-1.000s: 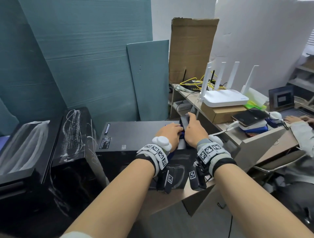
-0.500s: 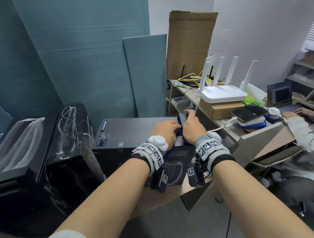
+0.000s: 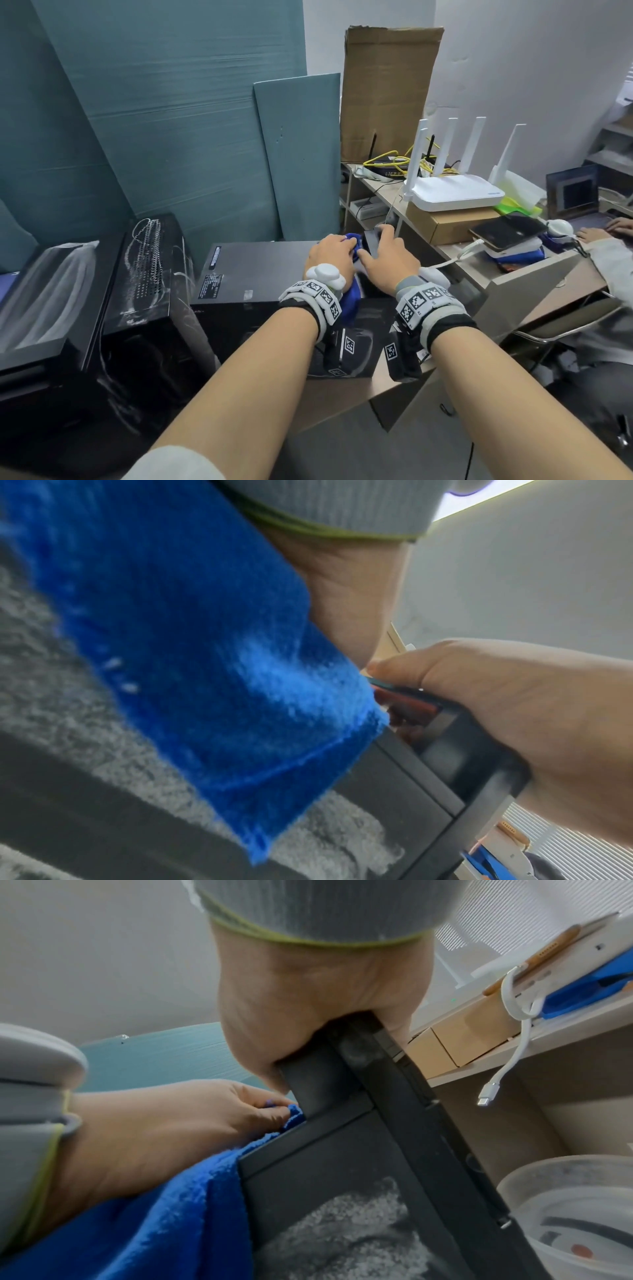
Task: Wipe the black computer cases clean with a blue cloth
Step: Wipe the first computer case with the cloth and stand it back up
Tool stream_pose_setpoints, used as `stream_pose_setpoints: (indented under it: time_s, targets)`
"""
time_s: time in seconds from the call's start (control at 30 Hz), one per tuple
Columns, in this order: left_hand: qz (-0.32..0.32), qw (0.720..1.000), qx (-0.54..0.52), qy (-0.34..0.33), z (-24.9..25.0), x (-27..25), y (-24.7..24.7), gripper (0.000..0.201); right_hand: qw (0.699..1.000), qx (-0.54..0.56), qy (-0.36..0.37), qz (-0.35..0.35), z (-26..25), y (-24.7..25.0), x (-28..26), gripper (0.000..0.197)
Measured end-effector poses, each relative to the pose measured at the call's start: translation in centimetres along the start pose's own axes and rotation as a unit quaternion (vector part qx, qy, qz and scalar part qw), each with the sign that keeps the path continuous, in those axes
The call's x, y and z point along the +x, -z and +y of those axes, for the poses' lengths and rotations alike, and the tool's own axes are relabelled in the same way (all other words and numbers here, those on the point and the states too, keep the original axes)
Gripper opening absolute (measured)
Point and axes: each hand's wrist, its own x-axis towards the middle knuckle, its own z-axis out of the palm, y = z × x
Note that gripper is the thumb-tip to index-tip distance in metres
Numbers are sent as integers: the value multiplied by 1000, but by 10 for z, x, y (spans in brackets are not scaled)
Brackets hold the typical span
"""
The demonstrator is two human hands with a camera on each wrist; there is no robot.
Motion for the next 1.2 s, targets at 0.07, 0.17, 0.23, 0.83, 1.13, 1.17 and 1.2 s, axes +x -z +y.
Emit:
stream_pose_setpoints:
  time_s: [0.07,0.17,0.23,0.83,1.13,1.17,1.2]
  targets:
    - [8,1000,15,3,-7,-4,4,37,1000,-3,-3,-5,0,2,0,64]
    - [19,999,25,23,-39,-14,14,31,1000,4,5,-25,-1,8,0,61]
    - [17,998,30,43,-66,-20,18,30,999,-8,17,-38,1,12,2,63]
    - [111,964,113,212,-141,-91,44,40,954,-198,223,-13,-66,-39,-9,58]
    - [48,995,38,82,-130,-101,49,30,961,-167,222,-9,-66,-77,7,55]
    - [48,992,40,106,-140,-100,53,23,960,-168,224,-9,-66,-78,6,55]
    - [57,989,40,132,-149,-98,56,17,960,-168,222,-11,-66,-77,5,55]
